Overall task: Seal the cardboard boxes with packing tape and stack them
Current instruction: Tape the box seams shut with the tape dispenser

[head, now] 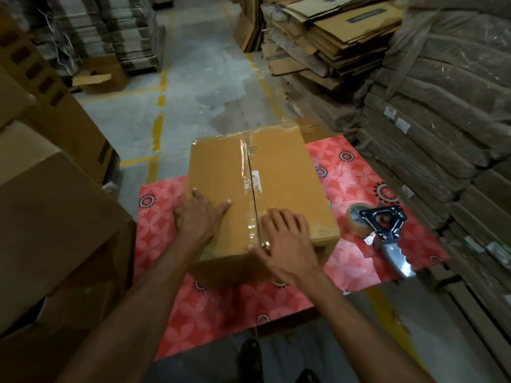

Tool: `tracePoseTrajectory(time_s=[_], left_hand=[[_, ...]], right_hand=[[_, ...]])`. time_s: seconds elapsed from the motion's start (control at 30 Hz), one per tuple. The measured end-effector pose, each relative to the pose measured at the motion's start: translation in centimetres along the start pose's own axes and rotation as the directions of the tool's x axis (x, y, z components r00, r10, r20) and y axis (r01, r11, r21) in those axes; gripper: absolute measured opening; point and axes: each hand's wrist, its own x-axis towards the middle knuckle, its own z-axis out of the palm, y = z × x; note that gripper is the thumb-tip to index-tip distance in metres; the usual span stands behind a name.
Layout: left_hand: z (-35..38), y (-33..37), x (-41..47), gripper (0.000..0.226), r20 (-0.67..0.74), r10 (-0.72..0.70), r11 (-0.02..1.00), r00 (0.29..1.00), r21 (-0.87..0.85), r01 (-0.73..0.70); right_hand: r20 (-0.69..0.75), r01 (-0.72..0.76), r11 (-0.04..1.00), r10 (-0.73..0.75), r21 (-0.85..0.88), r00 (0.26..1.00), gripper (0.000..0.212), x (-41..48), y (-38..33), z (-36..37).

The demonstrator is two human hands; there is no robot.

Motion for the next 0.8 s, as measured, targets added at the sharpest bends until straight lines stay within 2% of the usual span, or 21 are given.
tracePoseTrajectory(time_s=[0.07,0.13,0.2,0.23,0.3,0.37,0.43,0.5,0.53,0.63,0.73,0.77,0.8], left_hand=[[0.9,0.4,-3.0,0.079,-0.018,0.062,0.998,0.998,0.032,-0.062],[1.7,1.0,-6.6,0.077,-0.001,0.151,0.988,0.989,0.033,-0.151],[1.6,2.7,-10.4,0.066,-0.074,0.281,0.954,0.957,0.129,-0.271],[0.8,3.5,-11.8,0.057,-0.118,0.285,0.954,0.951,0.127,-0.270],[-0.3,5.2,-12.5,0.046,-0.066,0.206,0.975,0.976,-0.074,-0.211],[0.0,6.2,-11.4,0.037,-0.159,0.202,0.969,0.966,-0.111,-0.221],[0.6,6.6,-9.7,0.031,-0.281,0.306,0.936,0.909,-0.083,-0.341],[1.2,7.0,-8.4,0.041,-0.257,0.426,0.868,0.868,-0.154,-0.471],[1.6,7.2,-7.7,0.048,-0.225,0.492,0.830,0.841,-0.171,-0.531],[2.4,8.6,-6.8,0.067,-0.108,0.647,0.751,0.755,-0.083,-0.655],[2.7,10.7,-6.7,0.079,-0.045,0.720,0.691,0.692,-0.041,-0.722],[2.5,11.5,-6.7,0.081,-0.045,0.727,0.684,0.685,-0.038,-0.728],[2.3,12.3,-6.6,0.083,-0.050,0.728,0.682,0.684,-0.050,-0.729]], right_hand=[[0.046,0.115,0.993,-0.115,0.007,0.992,0.078,0.1,4.1,-0.8],[0.078,0.176,0.984,-0.178,0.037,0.981,0.061,0.7,8.4,-1.9],[0.026,0.098,0.995,-0.097,-0.023,0.995,0.045,1.0,10.8,-2.7],[-0.025,0.037,0.998,-0.038,-0.045,0.999,0.039,0.9,11.0,-3.0],[-0.106,-0.050,0.998,0.054,0.046,0.993,0.024,0.0,9.7,-3.6],[-0.061,-0.056,0.983,0.068,0.176,0.996,0.035,-1.9,7.4,-3.8],[0.107,-0.047,0.976,0.024,0.214,0.994,0.065,-4.4,5.7,-3.4],[0.216,0.018,0.983,-0.057,0.181,0.975,0.093,-6.3,6.0,-2.4],[0.213,0.059,0.978,-0.102,0.199,0.972,0.097,-6.9,6.8,-1.9],[0.193,0.116,0.913,-0.204,0.391,0.960,0.088,-7.2,10.5,-1.5],[0.218,0.085,0.868,-0.216,0.489,0.952,0.083,-7.0,14.7,-2.9],[0.210,0.042,0.817,-0.197,0.575,0.958,0.072,-7.1,16.0,-3.4],[0.164,-0.018,0.722,-0.134,0.692,0.977,0.057,-7.2,17.3,-3.8]])
